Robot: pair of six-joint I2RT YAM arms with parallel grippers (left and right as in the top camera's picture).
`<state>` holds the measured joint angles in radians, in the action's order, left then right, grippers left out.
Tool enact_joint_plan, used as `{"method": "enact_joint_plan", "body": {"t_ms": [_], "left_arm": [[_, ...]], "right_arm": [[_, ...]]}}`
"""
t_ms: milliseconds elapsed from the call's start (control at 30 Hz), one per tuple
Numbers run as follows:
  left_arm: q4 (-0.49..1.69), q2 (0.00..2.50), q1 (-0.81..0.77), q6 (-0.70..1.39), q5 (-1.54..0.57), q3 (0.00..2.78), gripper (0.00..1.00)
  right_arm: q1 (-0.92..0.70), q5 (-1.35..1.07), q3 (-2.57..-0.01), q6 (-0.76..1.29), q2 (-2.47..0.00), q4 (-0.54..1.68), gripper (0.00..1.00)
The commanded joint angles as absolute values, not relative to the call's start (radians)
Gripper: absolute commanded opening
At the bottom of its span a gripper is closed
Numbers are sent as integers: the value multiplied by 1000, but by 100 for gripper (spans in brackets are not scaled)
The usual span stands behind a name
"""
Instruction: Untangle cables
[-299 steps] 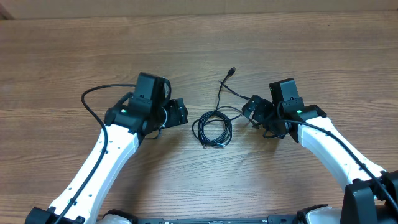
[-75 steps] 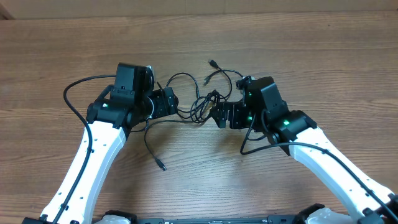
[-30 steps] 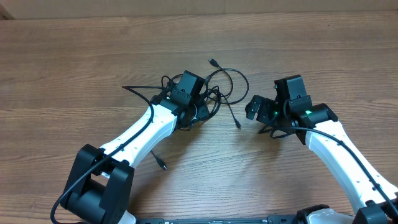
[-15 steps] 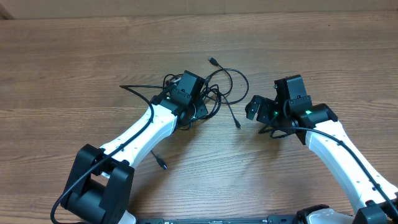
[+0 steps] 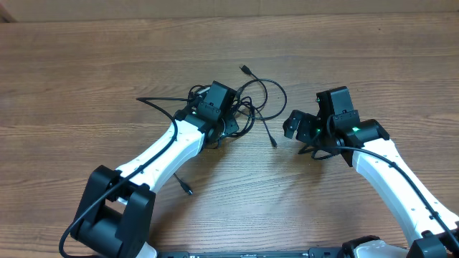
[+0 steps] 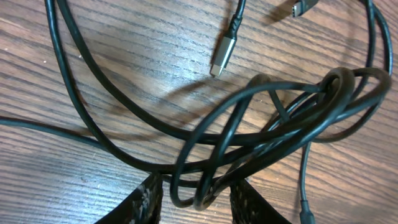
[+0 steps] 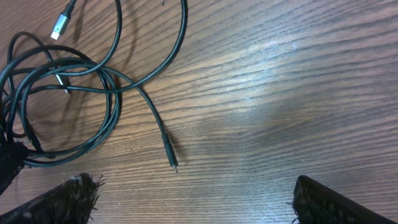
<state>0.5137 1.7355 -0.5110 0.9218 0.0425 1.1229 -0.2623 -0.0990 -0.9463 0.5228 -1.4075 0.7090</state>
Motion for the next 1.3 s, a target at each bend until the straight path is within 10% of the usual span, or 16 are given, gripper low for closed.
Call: {"method": "enact_joint_plan", "body": {"t_ms": [0,267,1267], "left_arm": [[499,1780,-517,981,66,1134,30],[437,1811,-516,976,90,1134,4],[648,1474,-470,78,-238,1175,4]], "right_arm": [[-260,-90,-962,519,-1403,717,100],[-260,-91,-962,519,-1403,762,100],[-274,-572,-962,382,-1403,527,100]]}}
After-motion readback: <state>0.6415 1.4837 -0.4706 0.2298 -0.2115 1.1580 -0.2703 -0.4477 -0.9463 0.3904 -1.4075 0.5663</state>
